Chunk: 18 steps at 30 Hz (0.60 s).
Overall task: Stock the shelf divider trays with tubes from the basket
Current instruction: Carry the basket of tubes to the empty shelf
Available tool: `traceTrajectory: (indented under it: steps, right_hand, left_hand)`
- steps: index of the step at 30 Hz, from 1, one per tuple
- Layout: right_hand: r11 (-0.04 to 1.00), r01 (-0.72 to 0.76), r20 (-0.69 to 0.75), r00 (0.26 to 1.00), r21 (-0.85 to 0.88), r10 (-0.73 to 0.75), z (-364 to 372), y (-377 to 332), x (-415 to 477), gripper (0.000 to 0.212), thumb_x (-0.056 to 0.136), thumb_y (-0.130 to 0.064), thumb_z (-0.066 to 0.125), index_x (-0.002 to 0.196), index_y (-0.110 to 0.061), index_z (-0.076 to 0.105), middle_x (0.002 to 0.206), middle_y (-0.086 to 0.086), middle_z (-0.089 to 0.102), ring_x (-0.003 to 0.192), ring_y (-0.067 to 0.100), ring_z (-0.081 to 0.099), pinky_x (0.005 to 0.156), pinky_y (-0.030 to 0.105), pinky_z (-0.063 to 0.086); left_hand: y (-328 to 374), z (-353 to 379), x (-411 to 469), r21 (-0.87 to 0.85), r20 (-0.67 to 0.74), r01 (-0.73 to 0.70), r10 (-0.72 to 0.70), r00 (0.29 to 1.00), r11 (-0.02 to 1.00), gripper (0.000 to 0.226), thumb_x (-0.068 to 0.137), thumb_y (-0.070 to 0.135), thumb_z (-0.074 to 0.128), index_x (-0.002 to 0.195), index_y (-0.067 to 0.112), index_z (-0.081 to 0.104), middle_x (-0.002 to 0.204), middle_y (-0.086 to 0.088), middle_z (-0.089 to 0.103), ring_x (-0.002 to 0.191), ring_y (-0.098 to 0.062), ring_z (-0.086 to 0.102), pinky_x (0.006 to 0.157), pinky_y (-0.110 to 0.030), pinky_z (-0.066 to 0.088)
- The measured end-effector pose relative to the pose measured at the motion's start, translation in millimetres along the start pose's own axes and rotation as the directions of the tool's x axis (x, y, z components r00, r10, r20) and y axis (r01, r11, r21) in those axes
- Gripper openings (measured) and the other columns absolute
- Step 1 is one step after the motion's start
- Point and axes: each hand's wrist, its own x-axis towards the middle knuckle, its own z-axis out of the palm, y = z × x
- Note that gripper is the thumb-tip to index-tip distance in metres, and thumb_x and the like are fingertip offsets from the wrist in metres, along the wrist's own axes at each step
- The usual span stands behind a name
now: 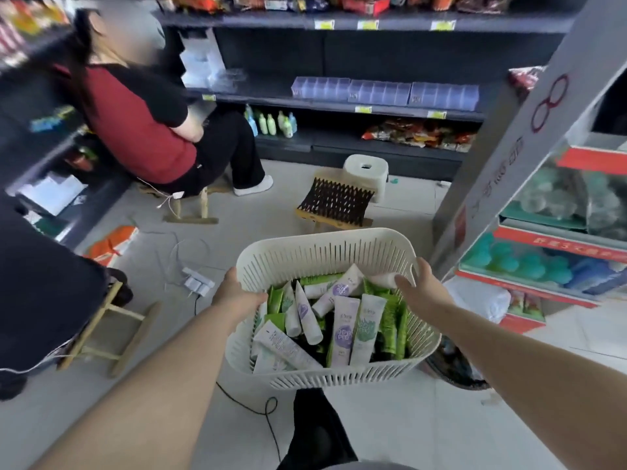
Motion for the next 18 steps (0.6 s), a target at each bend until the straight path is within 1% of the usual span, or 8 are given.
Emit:
traceTrajectory:
  steps: [2,5,8,11,13,16,18]
  right_hand:
    - [1.0,-0.02,-0.008,1.0,0.002,0.02,4.9,-25.7,33.3,0.066,0.096,-0.044,0.043,0.15,-0.023,0.01,0.138,0.015,0.048,0.106,0.035,0.058,0.09,0.047,0.049]
    - [0.999,-0.05,-0.025,0.998,0.019,0.05,5.7,-60.3,75.6,0.066,0.096,-0.044,0.043,0.149,-0.023,0.011,0.142,0.012,0.045,0.117,0.035,0.053,0.094,0.043,0.046]
    - [0.996,-0.058,-0.023,0.998,0.068,0.06,-0.9,-93.2,115.0,0.068,0.095,-0.043,0.044,0.15,-0.024,0.009,0.139,0.012,0.048,0.108,0.034,0.058,0.089,0.046,0.05]
    - [0.993,-0.072,-0.042,0.996,0.089,0.076,-10.9,-119.7,161.2,0.067,0.096,-0.043,0.043,0.15,-0.024,0.009,0.138,0.011,0.05,0.103,0.032,0.059,0.086,0.042,0.05]
    - [0.992,-0.074,-0.055,0.995,0.103,0.08,-17.8,-135.1,196.5,0.066,0.096,-0.043,0.043,0.15,-0.024,0.011,0.137,0.011,0.05,0.107,0.033,0.057,0.088,0.041,0.048]
    - [0.989,-0.069,-0.06,0.995,0.13,0.077,-27.7,-154.0,254.5,0.065,0.096,-0.043,0.042,0.15,-0.023,0.011,0.14,0.011,0.047,0.116,0.034,0.053,0.091,0.04,0.046]
    - [0.988,-0.078,-0.046,0.995,0.133,0.084,-35.5,-165.0,293.1,0.065,0.097,-0.044,0.041,0.15,-0.025,0.008,0.141,0.011,0.045,0.112,0.033,0.054,0.081,0.036,0.045]
  left_hand:
    - [19.1,-11.2,42.8,-0.002,0.032,-0.015,0.015,0.999,1.0,0.06,0.078,0.014,0.075,0.13,0.017,0.045,0.118,-0.009,0.06,0.105,-0.031,0.057,0.083,-0.047,0.051]
    - [52.2,-29.5,97.6,0.013,0.042,-0.018,0.018,0.999,1.0,0.063,0.077,0.017,0.076,0.131,0.019,0.043,0.119,-0.006,0.059,0.106,-0.03,0.056,0.083,-0.044,0.051]
    - [89.0,-45.7,148.3,0.046,0.053,-0.034,0.032,0.998,0.998,0.067,0.077,0.02,0.076,0.135,0.021,0.041,0.121,-0.005,0.059,0.107,-0.03,0.056,0.085,-0.045,0.051]
    - [129.9,-53.8,197.8,0.041,0.056,-0.048,0.046,0.997,0.998,0.074,0.078,0.019,0.077,0.14,0.021,0.036,0.124,-0.004,0.057,0.109,-0.029,0.055,0.087,-0.044,0.05]
    - [156.3,-54.9,230.8,0.041,0.053,-0.069,0.066,0.996,0.997,0.07,0.078,0.018,0.077,0.137,0.021,0.039,0.12,-0.003,0.057,0.105,-0.027,0.055,0.083,-0.04,0.05]
    - [193.6,-50.3,279.1,0.056,0.06,-0.106,0.103,0.993,0.993,0.06,0.077,0.014,0.076,0.129,0.02,0.046,0.107,0.0,0.06,0.096,-0.024,0.057,0.072,-0.033,0.046]
    - [219.3,-44.2,310.4,0.064,0.071,-0.112,0.107,0.992,0.992,0.064,0.078,0.013,0.075,0.132,0.021,0.042,0.101,0.005,0.056,0.094,-0.024,0.056,0.071,-0.034,0.047]
